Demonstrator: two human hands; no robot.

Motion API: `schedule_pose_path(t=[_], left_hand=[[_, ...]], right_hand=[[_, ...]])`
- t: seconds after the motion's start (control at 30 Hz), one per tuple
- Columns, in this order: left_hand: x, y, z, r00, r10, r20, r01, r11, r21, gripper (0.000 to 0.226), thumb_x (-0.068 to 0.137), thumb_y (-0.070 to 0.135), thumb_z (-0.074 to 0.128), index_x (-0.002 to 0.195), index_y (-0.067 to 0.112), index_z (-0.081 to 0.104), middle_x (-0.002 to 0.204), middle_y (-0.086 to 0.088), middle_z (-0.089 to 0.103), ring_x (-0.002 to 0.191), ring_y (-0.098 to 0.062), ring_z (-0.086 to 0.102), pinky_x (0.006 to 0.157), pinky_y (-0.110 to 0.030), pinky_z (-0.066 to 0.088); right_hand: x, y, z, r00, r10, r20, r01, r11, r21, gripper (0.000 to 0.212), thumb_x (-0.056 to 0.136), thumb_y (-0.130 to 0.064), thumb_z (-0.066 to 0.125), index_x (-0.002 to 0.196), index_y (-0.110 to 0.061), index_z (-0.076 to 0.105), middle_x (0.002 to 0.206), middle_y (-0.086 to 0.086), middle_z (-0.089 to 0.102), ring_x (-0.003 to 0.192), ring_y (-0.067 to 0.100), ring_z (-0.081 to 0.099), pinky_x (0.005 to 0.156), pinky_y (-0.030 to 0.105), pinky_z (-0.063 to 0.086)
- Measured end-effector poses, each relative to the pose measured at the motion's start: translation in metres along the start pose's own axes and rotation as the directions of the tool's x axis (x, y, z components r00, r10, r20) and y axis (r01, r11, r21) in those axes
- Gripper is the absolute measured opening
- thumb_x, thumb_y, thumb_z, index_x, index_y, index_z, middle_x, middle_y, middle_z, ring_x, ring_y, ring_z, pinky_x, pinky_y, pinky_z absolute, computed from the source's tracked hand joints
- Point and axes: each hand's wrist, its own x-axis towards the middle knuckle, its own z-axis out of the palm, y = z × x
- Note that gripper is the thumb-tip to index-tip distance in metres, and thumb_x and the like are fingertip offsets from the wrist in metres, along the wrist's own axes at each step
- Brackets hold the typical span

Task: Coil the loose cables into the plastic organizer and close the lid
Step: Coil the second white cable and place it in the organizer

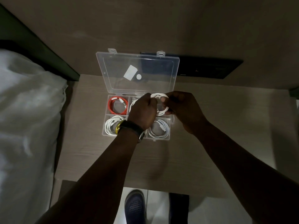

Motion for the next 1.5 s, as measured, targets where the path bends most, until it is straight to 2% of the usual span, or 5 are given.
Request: schedule_pose_path(t=[0.2,0.33,0.5,1.03,1.5], left_hand=[[0.009,-0.013,-0.008,0.991,0.075,0.114,-0.099,0.97,0.223,0.024,0.097,0.017,0.05,0.087,0.001,0.064,0.098,-0.025,0.068,0.094,-0.039,0.061,0.07,-0.034,0.039],[0.007,-0.014,-0.005,0.996,0.085,0.014,-0.086,0.965,0.249,0.018,0.089,0.023,0.063,0.093,0.009,0.074,0.096,-0.014,0.075,0.092,-0.03,0.067,0.076,-0.033,0.049],[0.0,-0.014,0.003,0.98,0.154,-0.122,-0.13,0.973,0.189,0.039,0.077,0.009,0.075,0.106,0.016,0.05,0.084,-0.007,0.069,0.072,-0.022,0.065,0.059,-0.03,0.049],[-0.008,-0.026,0.003,0.959,0.283,-0.012,-0.237,0.826,0.512,0.016,0.082,0.025,0.067,0.096,0.018,0.073,0.1,-0.011,0.055,0.076,-0.029,0.063,0.06,-0.025,0.038],[-0.016,-0.039,0.003,0.935,0.321,-0.151,-0.265,0.915,0.304,0.036,0.075,0.016,0.077,0.106,0.015,0.059,0.092,-0.009,0.065,0.081,-0.025,0.061,0.065,-0.031,0.047]], right_hand=[[0.013,0.011,0.001,0.994,-0.064,-0.087,0.026,0.924,-0.381,0.013,0.089,-0.026,0.067,0.084,-0.018,0.075,0.071,0.0,0.073,0.061,0.017,0.068,0.067,0.039,0.058],[0.013,0.013,0.01,0.969,-0.242,-0.054,0.125,0.664,-0.737,0.018,0.09,-0.031,0.062,0.095,-0.021,0.076,0.087,0.001,0.068,0.077,0.015,0.061,0.064,0.024,0.035],[0.01,0.025,0.012,0.93,-0.366,0.042,0.198,0.401,-0.894,0.018,0.087,-0.023,0.068,0.09,-0.008,0.076,0.095,0.017,0.062,0.09,0.035,0.057,0.082,0.039,0.041],[-0.02,0.043,-0.004,0.954,-0.296,0.043,0.206,0.545,-0.813,0.028,0.082,-0.037,0.071,0.103,-0.019,0.067,0.099,0.008,0.058,0.085,0.028,0.061,0.071,0.031,0.047],[-0.015,0.035,-0.007,0.955,-0.296,0.006,0.199,0.628,-0.753,0.023,0.084,-0.033,0.071,0.106,-0.028,0.066,0.093,-0.005,0.053,0.071,0.008,0.058,0.06,0.013,0.035]])
